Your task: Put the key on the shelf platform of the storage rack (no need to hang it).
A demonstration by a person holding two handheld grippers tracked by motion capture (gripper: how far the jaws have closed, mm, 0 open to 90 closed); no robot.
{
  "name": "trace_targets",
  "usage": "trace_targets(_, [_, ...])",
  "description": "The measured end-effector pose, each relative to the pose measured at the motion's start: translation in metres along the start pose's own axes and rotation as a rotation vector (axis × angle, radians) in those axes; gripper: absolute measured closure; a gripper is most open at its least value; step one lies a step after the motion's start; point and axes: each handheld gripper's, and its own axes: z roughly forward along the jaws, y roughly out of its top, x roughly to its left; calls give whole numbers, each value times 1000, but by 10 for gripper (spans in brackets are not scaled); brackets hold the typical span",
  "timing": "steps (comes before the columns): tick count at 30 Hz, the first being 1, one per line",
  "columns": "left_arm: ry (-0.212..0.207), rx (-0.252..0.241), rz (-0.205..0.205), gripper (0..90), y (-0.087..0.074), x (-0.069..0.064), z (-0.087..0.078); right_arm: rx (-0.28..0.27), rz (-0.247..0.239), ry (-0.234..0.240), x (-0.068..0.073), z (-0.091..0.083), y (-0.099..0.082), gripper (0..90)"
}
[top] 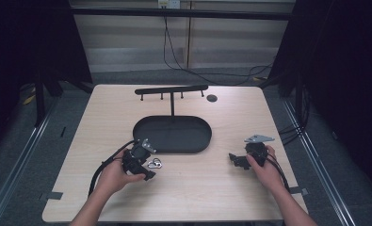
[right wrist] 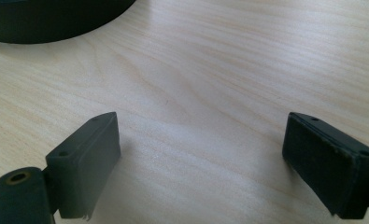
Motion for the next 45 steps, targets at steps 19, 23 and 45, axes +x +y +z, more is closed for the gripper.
trace_targets(19, [-8,91,-6,451,21,14,14,0,-1,0,0,0,0,109])
trace_targets(23, [-14,105,-1,456,22,13,17,0,0,0,0,0,0,109])
trace_targets(45, [2,196,38,530,39,11,24,-1,-1,0,0,0,0,109])
